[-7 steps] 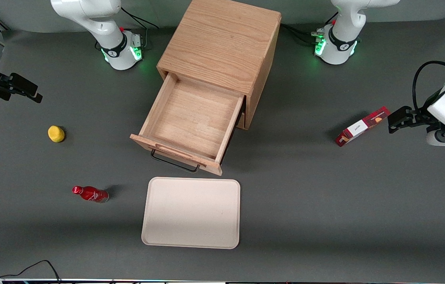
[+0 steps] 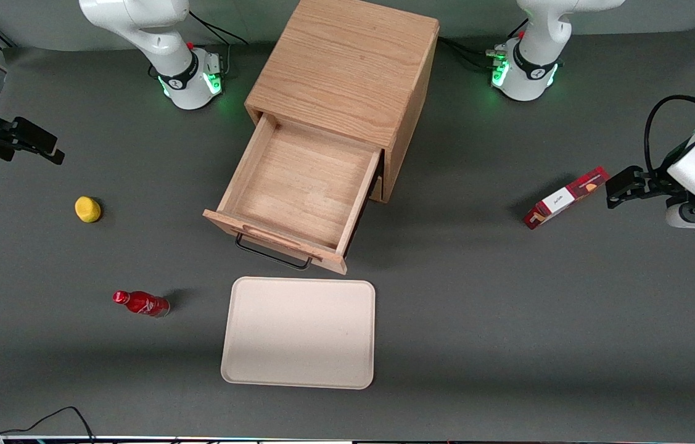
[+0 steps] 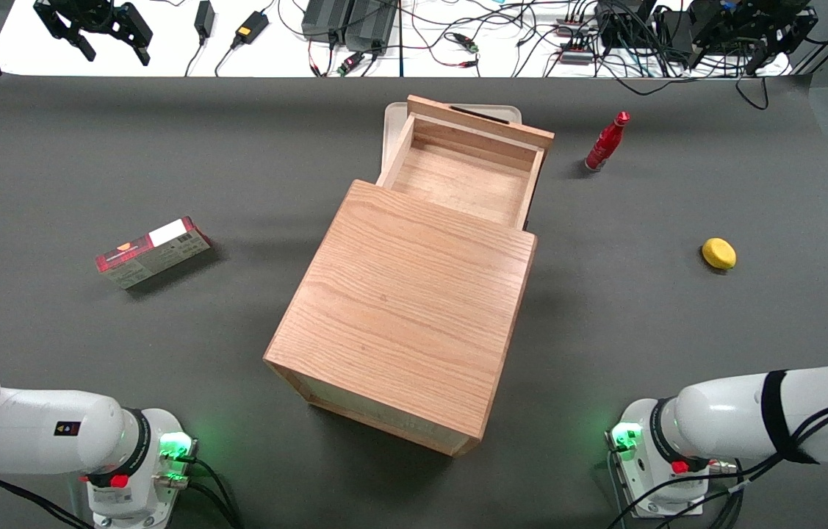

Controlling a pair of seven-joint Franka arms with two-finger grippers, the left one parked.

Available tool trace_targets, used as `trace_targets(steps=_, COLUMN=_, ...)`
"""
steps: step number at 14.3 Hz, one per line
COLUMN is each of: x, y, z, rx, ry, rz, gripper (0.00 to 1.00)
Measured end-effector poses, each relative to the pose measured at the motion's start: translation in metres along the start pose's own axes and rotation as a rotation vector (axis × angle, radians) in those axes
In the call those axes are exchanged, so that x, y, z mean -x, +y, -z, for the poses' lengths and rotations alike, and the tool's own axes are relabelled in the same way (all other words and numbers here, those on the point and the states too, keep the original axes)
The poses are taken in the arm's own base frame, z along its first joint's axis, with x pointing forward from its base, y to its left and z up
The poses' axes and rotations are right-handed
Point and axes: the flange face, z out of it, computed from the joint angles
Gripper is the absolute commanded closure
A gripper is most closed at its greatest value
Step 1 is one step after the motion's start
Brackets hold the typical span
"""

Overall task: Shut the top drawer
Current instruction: 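Move the right gripper toward the open drawer's black handle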

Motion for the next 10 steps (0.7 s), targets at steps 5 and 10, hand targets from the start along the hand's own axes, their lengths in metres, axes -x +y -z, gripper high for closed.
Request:
trace_targets(steps=5, x=-0.031, y=-0.068, z=0.005, rx=-0.010, ry=0.023, rz=0.122, gripper=0.00)
trace_targets(steps=10, x=-0.071, y=-0.116, z=-0.019, rx=-0.047, ry=0.008, rz=0.198, gripper=0.00)
